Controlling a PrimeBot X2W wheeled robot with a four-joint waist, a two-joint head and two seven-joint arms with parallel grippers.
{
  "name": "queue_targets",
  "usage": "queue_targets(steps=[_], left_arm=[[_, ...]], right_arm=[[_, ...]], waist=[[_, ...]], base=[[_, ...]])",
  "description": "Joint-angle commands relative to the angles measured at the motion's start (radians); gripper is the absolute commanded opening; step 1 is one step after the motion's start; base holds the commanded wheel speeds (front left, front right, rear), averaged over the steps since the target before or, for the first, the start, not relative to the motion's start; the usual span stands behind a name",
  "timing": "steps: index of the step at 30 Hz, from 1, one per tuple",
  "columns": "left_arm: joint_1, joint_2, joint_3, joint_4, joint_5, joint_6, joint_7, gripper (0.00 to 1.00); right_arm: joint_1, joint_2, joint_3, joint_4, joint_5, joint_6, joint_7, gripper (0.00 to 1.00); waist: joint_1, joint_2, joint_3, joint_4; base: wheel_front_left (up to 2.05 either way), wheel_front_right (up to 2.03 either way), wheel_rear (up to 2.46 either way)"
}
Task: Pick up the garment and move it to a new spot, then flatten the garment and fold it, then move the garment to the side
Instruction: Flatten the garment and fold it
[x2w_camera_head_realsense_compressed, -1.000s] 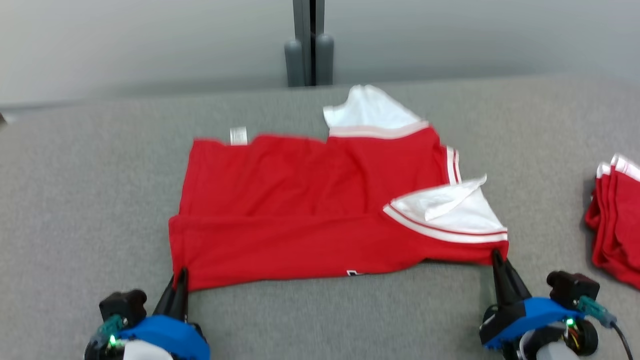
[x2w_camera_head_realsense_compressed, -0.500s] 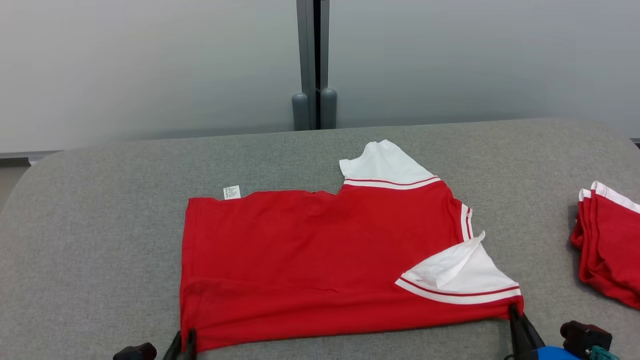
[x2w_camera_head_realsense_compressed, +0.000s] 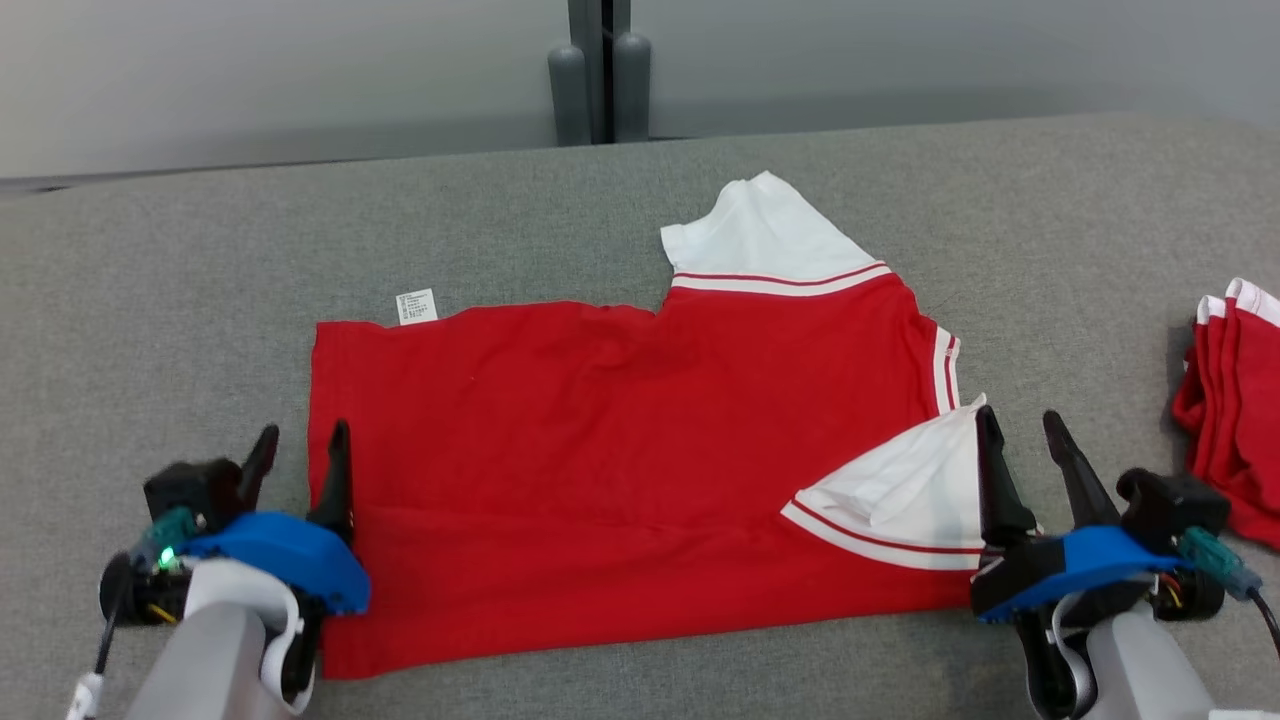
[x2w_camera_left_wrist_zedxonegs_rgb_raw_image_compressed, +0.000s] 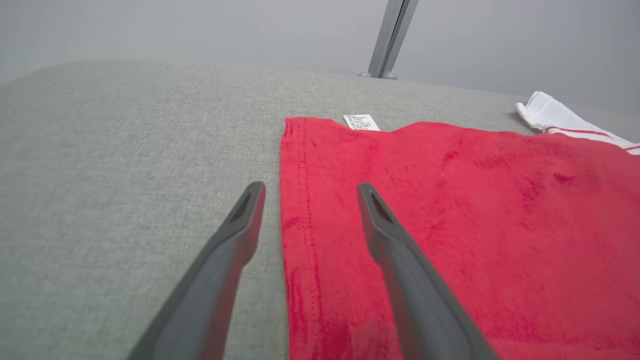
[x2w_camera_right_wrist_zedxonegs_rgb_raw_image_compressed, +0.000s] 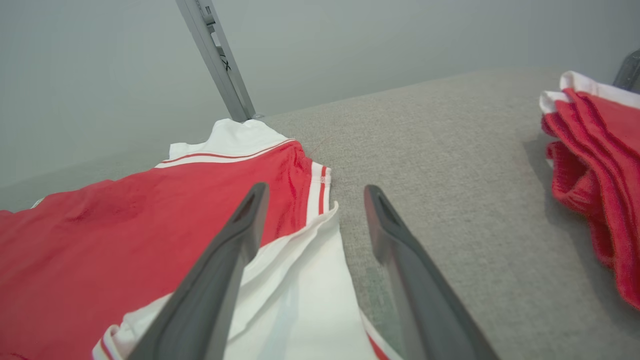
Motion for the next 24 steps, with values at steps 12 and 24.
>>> queue_targets(steps=[12,24], left_arm=[[-0.305,0.111,-0.07,0.106,-0.076,-0.01,0.118,1.0],[-0.349,0.145,-0.235,0.152,-0.194,-0.01,0.121,0.08]], right_arm=[[-0.186,-0.004,0.122,-0.018,0.01,0.0,-0.004,1.0],[-0.293,-0.003,0.139,-0.021,-0.031,0.0,-0.004,1.0]], waist=[[-0.0002,-0.0001,0.18,-0.028],[-0.0002,-0.0001,0.242,-0.036]], base=[[0.0,0.0,0.0],[0.0,0.0,0.0]])
